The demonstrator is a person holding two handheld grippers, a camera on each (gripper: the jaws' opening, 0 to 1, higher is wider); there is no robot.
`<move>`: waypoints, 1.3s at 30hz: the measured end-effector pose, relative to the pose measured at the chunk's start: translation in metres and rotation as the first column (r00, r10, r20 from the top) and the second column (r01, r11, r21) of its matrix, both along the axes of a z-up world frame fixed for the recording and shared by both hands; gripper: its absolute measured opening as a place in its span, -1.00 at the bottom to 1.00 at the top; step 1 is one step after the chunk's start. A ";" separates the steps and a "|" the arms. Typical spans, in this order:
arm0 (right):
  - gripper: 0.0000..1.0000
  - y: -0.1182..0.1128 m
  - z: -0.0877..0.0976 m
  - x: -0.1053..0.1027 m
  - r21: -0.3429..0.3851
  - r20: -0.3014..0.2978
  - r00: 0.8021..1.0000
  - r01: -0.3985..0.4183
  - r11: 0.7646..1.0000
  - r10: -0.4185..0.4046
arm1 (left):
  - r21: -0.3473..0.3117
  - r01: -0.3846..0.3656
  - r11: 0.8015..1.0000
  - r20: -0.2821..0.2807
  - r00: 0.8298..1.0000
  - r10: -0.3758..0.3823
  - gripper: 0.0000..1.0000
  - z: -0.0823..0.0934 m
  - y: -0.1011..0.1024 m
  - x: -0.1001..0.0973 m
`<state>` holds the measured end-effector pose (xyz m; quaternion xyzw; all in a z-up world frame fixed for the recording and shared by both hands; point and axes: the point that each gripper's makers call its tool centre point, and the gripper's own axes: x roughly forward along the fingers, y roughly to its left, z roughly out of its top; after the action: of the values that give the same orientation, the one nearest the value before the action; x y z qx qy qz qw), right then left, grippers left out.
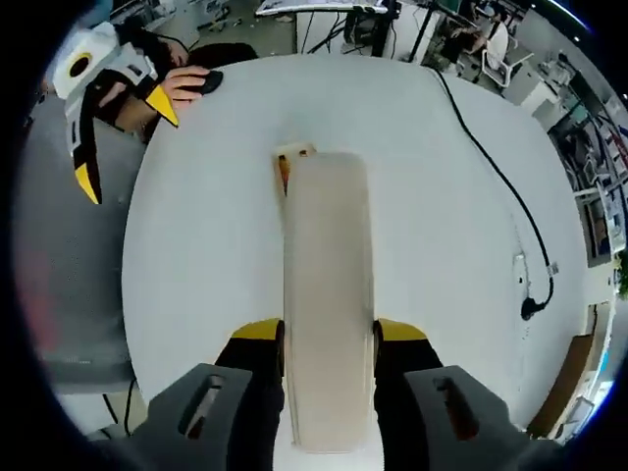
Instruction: Arrange the utensils inside the cutlery case until each visible utensil rests in its matching compartment.
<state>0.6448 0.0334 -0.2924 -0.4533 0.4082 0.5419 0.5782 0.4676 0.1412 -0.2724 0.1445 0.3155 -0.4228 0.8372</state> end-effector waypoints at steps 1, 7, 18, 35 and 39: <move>-0.33 0.003 -0.001 0.000 -0.006 -0.002 1.000 -0.008 1.000 0.008 | 0.000 0.000 1.000 -0.004 1.000 0.000 0.48 -0.001 -0.001 -0.001; -0.33 0.021 -0.004 0.008 -0.030 -0.003 0.997 -0.073 0.997 0.073 | -0.008 -0.005 1.000 -0.019 1.000 0.005 0.48 -0.005 -0.004 -0.008; -0.33 0.043 -0.023 -0.002 -0.055 -0.024 0.989 -0.145 0.988 0.144 | -0.007 -0.006 1.000 -0.023 1.000 0.006 0.43 -0.004 0.000 -0.004; -0.33 0.045 -0.034 -0.006 -0.077 -0.067 0.985 -0.167 0.983 0.162 | 0.011 0.002 1.000 -0.028 1.000 -0.001 0.40 -0.007 0.005 -0.006; -0.62 0.045 -0.036 -0.005 -0.077 -0.066 0.983 -0.179 0.981 0.174 | 0.019 0.003 1.000 -0.029 1.000 -0.003 0.40 -0.008 0.008 -0.007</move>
<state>0.6402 0.0787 -0.3288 -0.4952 0.4052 0.5868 0.4963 0.4607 0.1490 -0.2807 0.1470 0.3314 -0.4230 0.8304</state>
